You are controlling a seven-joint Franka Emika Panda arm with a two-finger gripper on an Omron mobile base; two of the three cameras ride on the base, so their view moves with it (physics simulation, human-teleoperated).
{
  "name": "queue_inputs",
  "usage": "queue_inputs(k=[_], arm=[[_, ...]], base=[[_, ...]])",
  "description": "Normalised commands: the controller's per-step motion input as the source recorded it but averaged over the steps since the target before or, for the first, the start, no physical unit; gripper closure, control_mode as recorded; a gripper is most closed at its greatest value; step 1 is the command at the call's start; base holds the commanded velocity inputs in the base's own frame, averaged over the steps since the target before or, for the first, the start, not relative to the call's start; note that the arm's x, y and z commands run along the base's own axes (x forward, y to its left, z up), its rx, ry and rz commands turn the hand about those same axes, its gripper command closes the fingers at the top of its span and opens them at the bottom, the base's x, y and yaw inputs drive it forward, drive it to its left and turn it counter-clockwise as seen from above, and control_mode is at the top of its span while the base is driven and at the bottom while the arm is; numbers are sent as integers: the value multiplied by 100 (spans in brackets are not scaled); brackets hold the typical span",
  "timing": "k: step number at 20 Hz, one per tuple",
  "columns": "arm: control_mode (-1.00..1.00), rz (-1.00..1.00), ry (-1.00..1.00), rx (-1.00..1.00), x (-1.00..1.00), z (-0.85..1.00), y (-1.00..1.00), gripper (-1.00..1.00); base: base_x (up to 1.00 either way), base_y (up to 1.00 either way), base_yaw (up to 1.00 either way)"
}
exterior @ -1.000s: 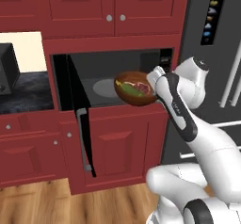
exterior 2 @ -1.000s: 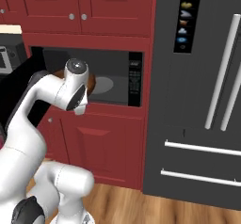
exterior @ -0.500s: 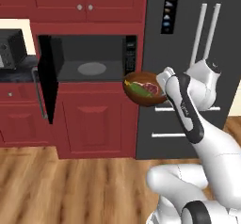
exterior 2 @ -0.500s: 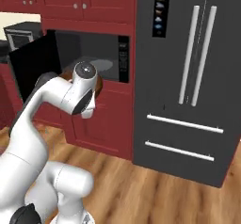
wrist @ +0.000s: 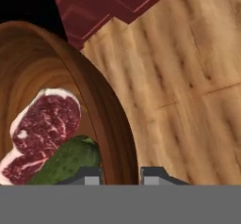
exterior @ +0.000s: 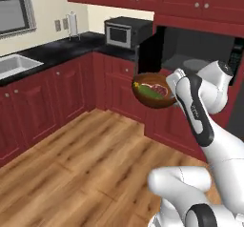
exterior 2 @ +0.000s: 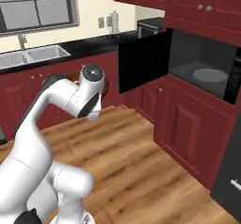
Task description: The microwave is finished heating the steak and cucumber. Take the bowl containing the food and place it on the dining counter.
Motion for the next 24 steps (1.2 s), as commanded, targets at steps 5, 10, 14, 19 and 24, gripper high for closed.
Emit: queue_inputs(k=[5, 10, 14, 19, 24], arm=[[100, 0, 0, 0, 0, 0, 0, 100], [100, 0, 0, 0, 0, 0, 0, 100], [100, 0, 0, 0, 0, 0, 0, 100], [100, 0, 0, 0, 0, 0, 0, 100], [100, 0, 0, 0, 0, 0, 0, 100]], base=[[-5, 0, 100], [-1, 0, 100], [0, 0, 100], [3, 0, 100], [34, -19, 93]])
